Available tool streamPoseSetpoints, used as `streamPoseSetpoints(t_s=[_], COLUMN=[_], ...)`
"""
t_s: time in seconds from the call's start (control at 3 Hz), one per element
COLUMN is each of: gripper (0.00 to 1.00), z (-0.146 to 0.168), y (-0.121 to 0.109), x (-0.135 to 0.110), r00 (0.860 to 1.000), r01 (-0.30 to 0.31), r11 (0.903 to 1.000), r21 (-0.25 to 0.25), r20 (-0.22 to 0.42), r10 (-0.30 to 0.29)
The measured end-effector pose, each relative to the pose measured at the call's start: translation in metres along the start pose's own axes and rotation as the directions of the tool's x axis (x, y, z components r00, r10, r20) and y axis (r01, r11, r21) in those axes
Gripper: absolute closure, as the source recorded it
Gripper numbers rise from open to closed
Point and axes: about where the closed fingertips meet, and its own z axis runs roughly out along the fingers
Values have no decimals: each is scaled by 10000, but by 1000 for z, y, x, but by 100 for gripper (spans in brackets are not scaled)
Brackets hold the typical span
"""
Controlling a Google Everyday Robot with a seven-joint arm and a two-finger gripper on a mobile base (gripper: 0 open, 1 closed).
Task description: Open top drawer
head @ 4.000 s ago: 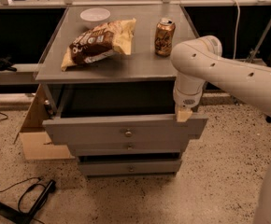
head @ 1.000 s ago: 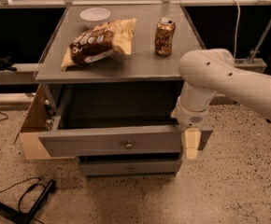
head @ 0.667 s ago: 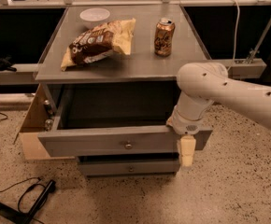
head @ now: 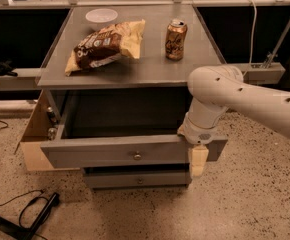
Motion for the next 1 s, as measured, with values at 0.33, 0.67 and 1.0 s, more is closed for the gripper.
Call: streamPoseSetpoints(t_s=[0.33, 0.67, 1.0], gripper=[41, 65, 88], z=[-4, -4, 0], y=[27, 29, 35], x=[17, 18, 23], r00=[9980, 9972, 9950], r01=[-570, -674, -915], r11=[9969, 9956, 9915], r21=[-534, -652, -928], r20=[-320, -370, -482], r10=[553, 650, 873])
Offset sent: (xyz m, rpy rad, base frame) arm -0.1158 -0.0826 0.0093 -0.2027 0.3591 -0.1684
